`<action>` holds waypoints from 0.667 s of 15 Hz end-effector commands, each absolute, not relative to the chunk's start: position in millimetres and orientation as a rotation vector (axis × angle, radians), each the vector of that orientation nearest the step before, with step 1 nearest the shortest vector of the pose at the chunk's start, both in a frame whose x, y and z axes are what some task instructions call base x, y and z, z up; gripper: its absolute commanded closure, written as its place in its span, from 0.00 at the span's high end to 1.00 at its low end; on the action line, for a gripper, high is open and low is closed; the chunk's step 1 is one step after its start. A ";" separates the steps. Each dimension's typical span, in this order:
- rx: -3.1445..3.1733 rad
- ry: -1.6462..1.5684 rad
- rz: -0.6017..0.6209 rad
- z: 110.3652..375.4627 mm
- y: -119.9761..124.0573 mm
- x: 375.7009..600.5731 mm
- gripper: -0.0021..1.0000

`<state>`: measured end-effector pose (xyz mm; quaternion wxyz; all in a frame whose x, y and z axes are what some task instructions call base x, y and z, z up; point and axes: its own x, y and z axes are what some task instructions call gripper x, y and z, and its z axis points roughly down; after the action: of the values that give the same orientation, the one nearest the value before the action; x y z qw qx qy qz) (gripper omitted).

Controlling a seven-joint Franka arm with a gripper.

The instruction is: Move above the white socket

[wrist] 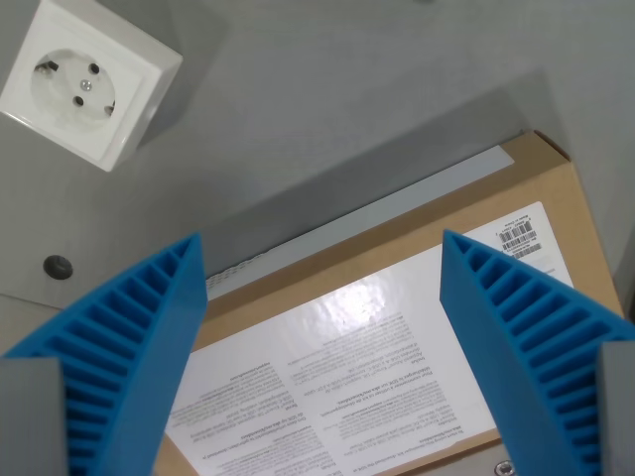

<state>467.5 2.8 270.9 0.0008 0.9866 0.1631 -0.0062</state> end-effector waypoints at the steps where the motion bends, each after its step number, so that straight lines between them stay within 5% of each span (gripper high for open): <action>1: 3.097 0.512 -0.012 272.8 2.8 467.8 1.00; 10: 3.082 0.611 -0.007 271.1 4.7 467.7 1.00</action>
<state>467.5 3.8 270.8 0.0009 0.9860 0.1663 -0.0063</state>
